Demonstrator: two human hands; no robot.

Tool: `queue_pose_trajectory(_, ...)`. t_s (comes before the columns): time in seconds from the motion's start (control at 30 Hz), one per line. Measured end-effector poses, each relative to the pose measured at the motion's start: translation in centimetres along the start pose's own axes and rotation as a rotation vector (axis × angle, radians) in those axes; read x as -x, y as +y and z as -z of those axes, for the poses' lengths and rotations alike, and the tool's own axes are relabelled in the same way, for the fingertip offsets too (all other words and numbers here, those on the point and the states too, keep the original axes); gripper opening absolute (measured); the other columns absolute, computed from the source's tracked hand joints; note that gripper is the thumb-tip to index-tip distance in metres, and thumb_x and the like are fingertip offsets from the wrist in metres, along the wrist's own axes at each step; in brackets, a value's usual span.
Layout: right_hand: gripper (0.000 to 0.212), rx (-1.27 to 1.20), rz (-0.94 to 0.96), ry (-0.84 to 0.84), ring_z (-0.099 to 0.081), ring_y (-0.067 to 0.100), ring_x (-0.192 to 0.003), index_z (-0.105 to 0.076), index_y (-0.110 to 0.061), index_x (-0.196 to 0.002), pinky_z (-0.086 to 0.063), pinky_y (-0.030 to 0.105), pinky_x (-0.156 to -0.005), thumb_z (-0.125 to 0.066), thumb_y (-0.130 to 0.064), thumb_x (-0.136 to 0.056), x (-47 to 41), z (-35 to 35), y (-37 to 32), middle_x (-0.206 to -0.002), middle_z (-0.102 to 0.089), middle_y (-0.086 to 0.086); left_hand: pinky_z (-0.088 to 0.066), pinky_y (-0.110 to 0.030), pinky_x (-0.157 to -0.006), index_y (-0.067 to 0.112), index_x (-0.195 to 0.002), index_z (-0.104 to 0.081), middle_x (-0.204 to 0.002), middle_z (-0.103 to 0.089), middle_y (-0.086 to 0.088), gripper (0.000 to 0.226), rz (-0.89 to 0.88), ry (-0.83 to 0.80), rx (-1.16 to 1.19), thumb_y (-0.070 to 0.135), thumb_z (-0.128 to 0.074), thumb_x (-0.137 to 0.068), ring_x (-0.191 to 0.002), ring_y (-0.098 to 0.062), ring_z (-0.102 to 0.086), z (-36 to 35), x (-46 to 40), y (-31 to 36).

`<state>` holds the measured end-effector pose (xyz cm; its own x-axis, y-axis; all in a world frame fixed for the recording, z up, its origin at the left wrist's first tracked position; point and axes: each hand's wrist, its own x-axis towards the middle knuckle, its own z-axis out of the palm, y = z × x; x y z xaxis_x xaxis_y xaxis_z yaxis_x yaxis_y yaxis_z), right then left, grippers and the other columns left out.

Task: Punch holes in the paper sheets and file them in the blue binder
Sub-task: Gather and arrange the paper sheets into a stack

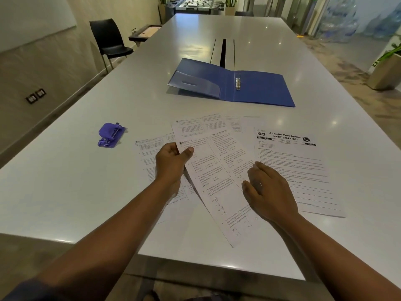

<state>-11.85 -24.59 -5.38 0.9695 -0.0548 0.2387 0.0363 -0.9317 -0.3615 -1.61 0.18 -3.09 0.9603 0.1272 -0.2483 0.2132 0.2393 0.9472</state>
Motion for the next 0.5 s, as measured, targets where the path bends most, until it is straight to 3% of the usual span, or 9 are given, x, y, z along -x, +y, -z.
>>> queue_pose_trajectory(0.1, 0.031, -0.025, -0.034, 0.015, -0.047, 0.024, -0.14, -0.068, -0.006, -0.109, -0.039, 0.038, -0.107, -0.063, -0.033, -0.095, 0.1, 0.1, -0.3, -0.142, -0.062, 0.008, -0.063, -0.046, -0.083, 0.004, -0.103, -0.072, -0.1, -0.079, -0.009, 0.014, 0.025, 0.008, 0.034, 0.007, -0.076, -0.089, -0.095, -0.027, -0.077, -0.1, 0.8, 0.1)
queue_pose_trajectory(0.3, 0.051, 0.016, -0.043, -0.039, -0.034, 0.027, -0.15, -0.057, -0.013, -0.137, -0.034, 0.044, -0.115, -0.056, -0.044, -0.097, -0.3, 0.6, -0.3, -0.16, -0.042, 0.008, -0.059, -0.058, -0.089, -0.006, -0.096, -0.07, -0.099, -0.078, -0.016, 0.021, -0.04, -0.007, 0.04, 0.014, -0.076, -0.09, -0.096, -0.032, -0.076, -0.1, 1.4, 1.0)
queue_pose_trajectory(0.4, 0.066, -0.001, -0.095, -0.028, -0.03, 0.027, -0.152, -0.044, -0.014, -0.152, -0.029, 0.045, -0.119, -0.054, -0.051, -0.098, -2.2, 2.0, -0.2, -0.164, -0.034, 0.007, -0.063, -0.044, -0.08, 0.0, -0.091, -0.072, -0.1, -0.078, -0.014, 0.016, -0.092, -0.055, 0.056, 0.016, -0.071, -0.094, -0.095, -0.03, -0.076, -0.1, 1.4, 1.9)
queue_pose_trajectory(0.5, 0.06, -0.333, -0.177, 0.018, -0.048, 0.02, -0.135, -0.047, -0.02, -0.148, -0.042, 0.039, -0.106, -0.062, -0.046, -0.096, -4.2, 3.7, -0.2, -0.149, -0.051, -0.001, -0.062, -0.037, -0.077, 0.01, -0.091, -0.072, -0.102, -0.079, -0.007, 0.017, -0.142, -0.111, 0.027, 0.021, -0.063, -0.1, -0.093, -0.025, -0.076, -0.2, 1.2, 2.8)
